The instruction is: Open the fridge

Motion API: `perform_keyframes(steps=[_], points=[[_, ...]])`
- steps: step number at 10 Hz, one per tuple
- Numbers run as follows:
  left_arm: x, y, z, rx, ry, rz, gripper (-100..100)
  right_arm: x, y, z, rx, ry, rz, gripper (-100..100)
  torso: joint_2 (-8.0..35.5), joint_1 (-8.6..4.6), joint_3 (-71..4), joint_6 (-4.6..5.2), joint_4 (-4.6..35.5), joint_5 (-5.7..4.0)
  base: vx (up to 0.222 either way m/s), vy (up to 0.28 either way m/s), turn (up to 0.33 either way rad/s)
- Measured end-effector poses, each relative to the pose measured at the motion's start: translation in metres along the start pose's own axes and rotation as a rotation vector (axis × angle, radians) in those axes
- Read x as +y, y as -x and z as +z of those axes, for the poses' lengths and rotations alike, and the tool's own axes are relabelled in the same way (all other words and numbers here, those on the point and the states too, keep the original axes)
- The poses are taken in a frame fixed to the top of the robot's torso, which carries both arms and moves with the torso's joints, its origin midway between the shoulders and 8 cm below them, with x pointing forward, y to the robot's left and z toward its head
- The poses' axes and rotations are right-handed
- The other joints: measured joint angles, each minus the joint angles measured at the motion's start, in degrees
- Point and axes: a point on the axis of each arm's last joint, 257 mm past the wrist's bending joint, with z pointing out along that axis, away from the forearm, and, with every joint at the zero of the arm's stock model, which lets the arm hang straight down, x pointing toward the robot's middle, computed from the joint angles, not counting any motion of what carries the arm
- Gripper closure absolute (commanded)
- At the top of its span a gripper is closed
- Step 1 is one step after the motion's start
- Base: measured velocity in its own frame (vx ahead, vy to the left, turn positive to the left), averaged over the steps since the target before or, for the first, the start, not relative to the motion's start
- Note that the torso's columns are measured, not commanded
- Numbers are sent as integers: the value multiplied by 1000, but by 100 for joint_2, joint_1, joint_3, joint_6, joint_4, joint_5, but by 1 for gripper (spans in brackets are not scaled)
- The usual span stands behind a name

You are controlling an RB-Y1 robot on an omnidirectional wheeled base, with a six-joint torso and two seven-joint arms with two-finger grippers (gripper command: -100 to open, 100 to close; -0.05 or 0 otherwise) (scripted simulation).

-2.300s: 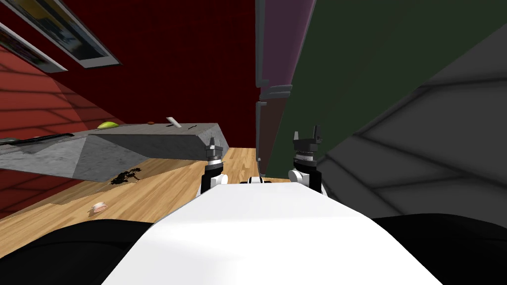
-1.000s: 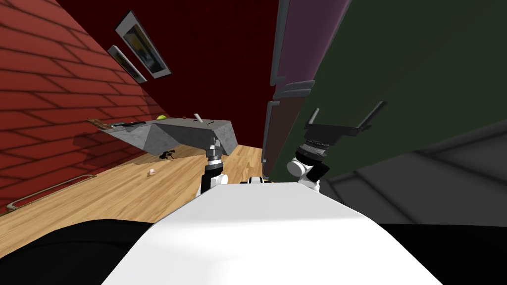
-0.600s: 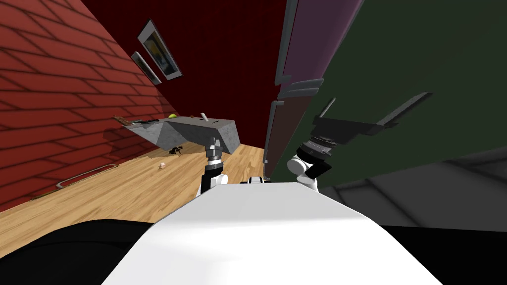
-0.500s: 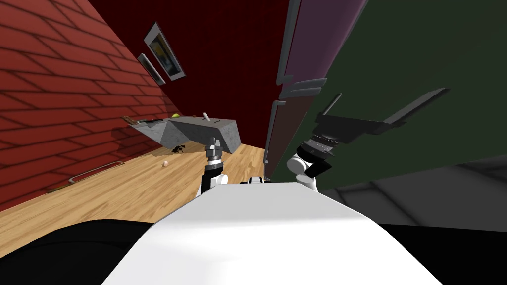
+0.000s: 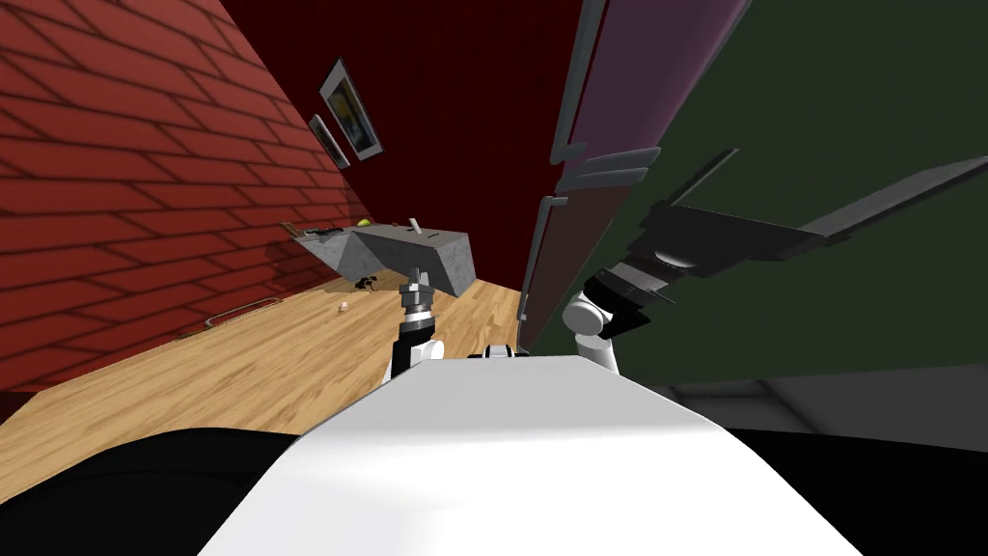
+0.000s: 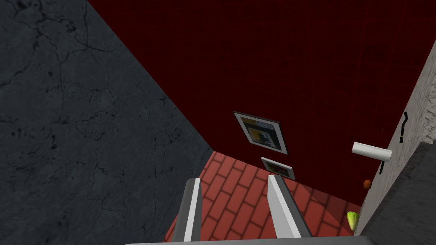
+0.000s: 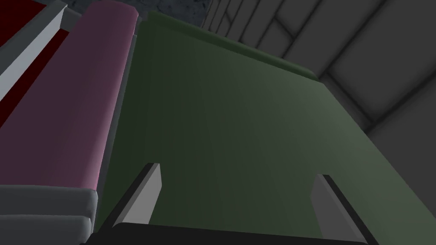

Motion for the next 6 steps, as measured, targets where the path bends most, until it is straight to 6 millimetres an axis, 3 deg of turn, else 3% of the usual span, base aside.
perform_keyframes(steps=[3, 6], points=[[0, 0, 0, 0, 0, 0, 0, 14, 0, 9, -27, 96, 109, -100, 3, 1, 2, -3, 1, 1, -21, -17, 136], [0, 0, 0, 0, 0, 0, 0, 24, 5, 15, -62, 175, 202, -100, -1, -1, -1, 0, 0, 0, -21, -19, 217]])
